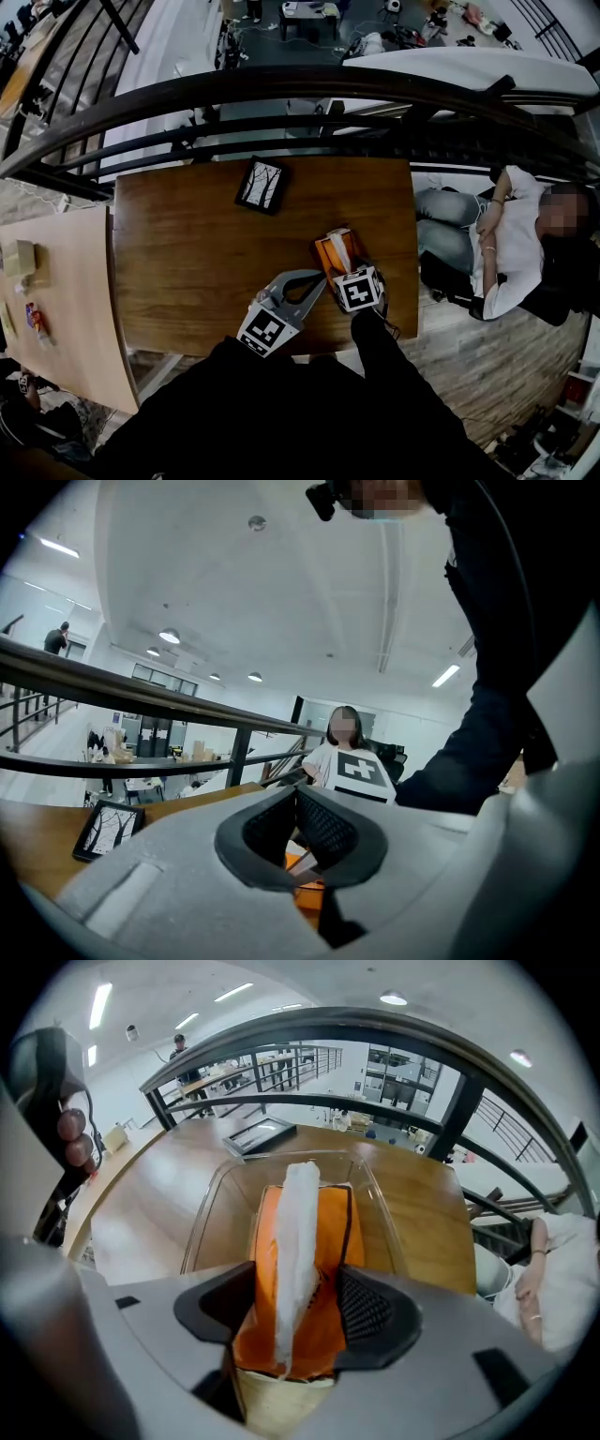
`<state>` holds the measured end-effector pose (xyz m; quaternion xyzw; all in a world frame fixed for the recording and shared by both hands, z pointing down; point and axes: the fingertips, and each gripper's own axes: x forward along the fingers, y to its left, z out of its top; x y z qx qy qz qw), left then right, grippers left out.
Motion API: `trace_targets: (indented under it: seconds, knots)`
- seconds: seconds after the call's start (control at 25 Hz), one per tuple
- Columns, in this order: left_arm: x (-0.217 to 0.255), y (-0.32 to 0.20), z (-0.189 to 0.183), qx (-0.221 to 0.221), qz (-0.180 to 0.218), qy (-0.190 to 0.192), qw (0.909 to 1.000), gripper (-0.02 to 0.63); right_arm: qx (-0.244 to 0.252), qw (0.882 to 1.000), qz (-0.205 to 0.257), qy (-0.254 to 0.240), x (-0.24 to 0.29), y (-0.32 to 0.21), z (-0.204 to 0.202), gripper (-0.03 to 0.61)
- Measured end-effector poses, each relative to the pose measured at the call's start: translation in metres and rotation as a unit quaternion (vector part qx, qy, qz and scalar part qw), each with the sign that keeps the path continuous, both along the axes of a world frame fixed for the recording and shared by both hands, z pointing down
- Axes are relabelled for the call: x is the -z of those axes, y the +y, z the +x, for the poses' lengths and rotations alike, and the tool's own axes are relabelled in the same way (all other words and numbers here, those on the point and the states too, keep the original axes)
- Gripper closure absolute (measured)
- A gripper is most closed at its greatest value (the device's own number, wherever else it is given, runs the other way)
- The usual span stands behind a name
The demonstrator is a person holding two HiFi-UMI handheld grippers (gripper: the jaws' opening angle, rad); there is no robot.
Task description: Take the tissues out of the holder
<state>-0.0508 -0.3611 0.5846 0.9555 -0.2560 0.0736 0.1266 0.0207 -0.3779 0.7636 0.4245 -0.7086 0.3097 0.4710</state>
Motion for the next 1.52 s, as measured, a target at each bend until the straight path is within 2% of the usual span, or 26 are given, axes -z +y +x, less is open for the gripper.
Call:
trace_targets:
  seconds: [0.16, 0.32, 0.84, 1.28, 1.52]
  knots:
    - [-0.003, 0.0, 0.0, 0.001, -0.002, 0.001, 1.0, 0.606, 0.006, 1.0, 0.004, -0.003, 0.002, 0.001, -0.002, 0.381]
    - [-0.007, 0.0, -0.004, 0.004, -0.004, 0.003, 1.0, 0.606, 0.008, 1.0, 0.007, -0.003, 0.004, 0.003, -0.004, 0.417]
    - [0.004, 0.007, -0.007, 0.012, 0.005, 0.005, 0.9999, 0.604, 0.015, 1.0, 0.017, -0.014, 0.025, 0.007, -0.007, 0.433]
    - [0.013, 0.018, -0.003, 0.016, 0.015, 0.009, 0.9997, 0.606, 0.027, 0.999, 0.043, -0.005, 0.05, 0.009, 0.0, 0.433]
    - [0.019, 0.029, 0.0, 0.017, 0.021, 0.012, 0.9996, 0.606, 0.037, 0.998, 0.041, 0.004, 0.061, 0.018, 0.005, 0.433]
